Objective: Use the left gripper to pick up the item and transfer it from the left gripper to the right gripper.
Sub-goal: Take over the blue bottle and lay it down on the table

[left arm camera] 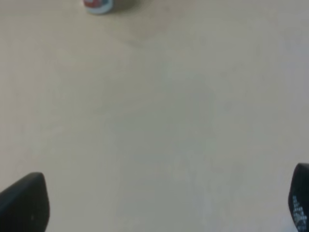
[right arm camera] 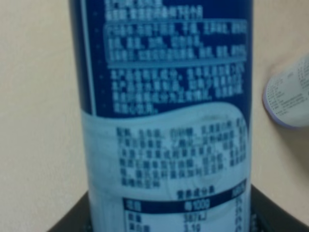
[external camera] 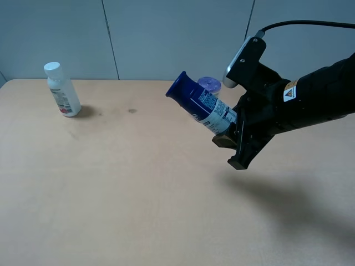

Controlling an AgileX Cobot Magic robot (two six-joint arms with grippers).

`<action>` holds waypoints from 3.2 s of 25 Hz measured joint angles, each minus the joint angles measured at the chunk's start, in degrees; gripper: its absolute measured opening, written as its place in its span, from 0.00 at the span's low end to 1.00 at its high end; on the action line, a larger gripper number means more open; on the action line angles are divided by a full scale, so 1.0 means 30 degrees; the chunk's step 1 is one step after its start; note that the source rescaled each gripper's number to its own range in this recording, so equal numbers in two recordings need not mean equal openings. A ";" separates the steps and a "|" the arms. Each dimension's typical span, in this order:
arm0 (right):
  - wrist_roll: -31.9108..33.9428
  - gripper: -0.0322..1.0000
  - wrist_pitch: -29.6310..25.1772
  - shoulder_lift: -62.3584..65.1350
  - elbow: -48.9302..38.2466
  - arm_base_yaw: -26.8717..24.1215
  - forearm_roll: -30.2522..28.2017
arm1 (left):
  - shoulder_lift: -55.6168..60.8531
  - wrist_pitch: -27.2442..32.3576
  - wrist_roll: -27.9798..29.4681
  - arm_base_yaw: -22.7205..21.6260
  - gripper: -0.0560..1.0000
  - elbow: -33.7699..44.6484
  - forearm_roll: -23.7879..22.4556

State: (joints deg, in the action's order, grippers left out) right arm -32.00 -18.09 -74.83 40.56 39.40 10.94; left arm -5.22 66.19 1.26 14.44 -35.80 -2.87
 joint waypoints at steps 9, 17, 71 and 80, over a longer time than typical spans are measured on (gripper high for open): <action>0.0706 0.16 0.0000 0.0000 0.0000 0.0000 0.0034 | 0.1821 -0.0740 -0.0073 0.0000 0.97 0.1981 0.1084; 0.1297 0.16 0.0000 0.0000 0.0000 0.0000 0.0034 | 0.1821 -0.1738 -0.1053 0.0000 0.96 0.2466 0.2150; 1.0125 0.16 -0.4706 -0.4755 0.1147 -0.8216 -0.1572 | 0.1821 -0.1872 -0.1068 -0.6219 0.96 0.2549 0.2218; 0.9552 0.16 -0.3870 -0.6399 0.1147 -0.8216 -0.1160 | 0.1821 -0.1872 -0.1068 -0.6219 0.96 0.2549 0.2218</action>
State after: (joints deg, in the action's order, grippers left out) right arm -3.34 -29.70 -94.03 44.00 14.75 7.46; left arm 0.25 60.58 -1.94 -4.21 -28.15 3.78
